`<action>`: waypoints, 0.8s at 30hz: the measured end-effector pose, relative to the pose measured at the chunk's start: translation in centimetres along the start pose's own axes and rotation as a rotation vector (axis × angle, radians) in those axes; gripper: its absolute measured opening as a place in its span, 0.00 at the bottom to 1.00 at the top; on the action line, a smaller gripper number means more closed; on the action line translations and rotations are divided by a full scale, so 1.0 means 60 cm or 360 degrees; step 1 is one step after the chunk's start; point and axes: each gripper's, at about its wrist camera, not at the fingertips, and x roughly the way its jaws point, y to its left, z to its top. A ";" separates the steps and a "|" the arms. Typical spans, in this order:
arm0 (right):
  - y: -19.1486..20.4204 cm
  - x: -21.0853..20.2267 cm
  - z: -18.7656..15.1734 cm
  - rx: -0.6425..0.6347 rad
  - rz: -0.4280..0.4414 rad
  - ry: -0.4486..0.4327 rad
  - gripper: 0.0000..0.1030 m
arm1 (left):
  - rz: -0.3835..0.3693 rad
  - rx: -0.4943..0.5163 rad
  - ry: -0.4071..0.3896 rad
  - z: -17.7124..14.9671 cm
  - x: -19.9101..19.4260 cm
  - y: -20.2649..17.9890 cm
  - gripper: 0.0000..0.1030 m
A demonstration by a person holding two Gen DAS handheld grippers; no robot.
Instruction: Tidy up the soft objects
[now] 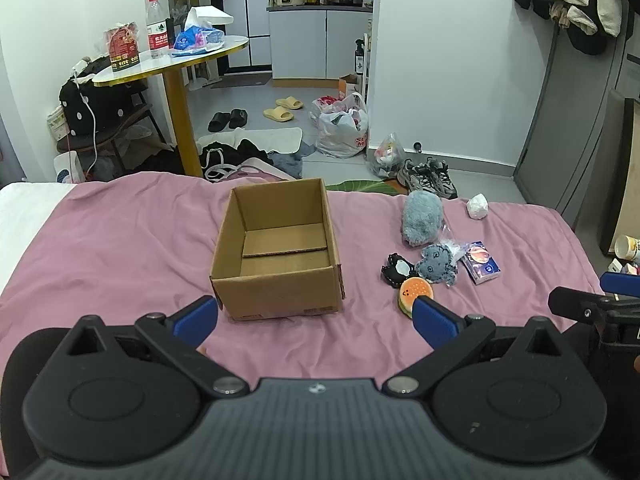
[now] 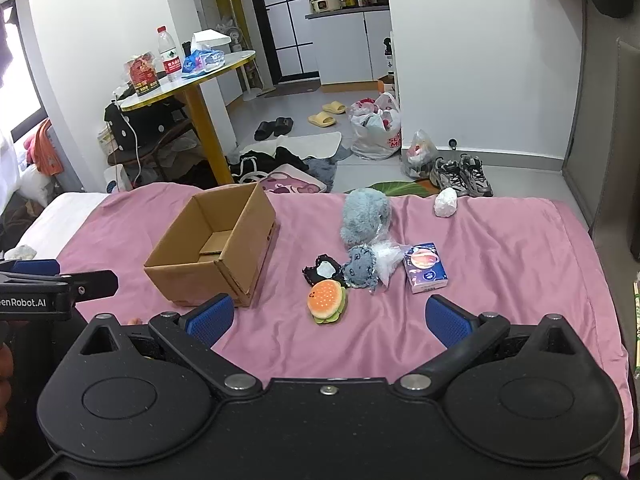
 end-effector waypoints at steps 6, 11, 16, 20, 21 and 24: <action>0.001 0.001 -0.001 -0.0001 -0.0002 0.0005 1.00 | 0.0001 0.0006 0.0008 -0.001 0.000 0.002 1.00; 0.003 0.004 -0.002 -0.0003 -0.0001 0.0005 1.00 | 0.0002 0.0007 0.0012 -0.002 0.001 0.003 1.00; 0.005 0.010 -0.003 0.0000 -0.0003 0.0016 1.00 | 0.0004 -0.0001 0.0017 -0.004 0.004 0.004 1.00; 0.005 0.015 0.000 0.0002 -0.0005 0.0027 1.00 | 0.0005 -0.0003 0.0031 -0.003 0.009 0.007 1.00; 0.005 0.015 0.002 0.0001 -0.0006 0.0027 1.00 | 0.0002 -0.0005 0.0033 -0.003 0.010 0.008 1.00; 0.005 0.020 0.005 0.0007 -0.0001 0.0025 1.00 | 0.0000 -0.0017 0.0044 -0.002 0.017 0.012 1.00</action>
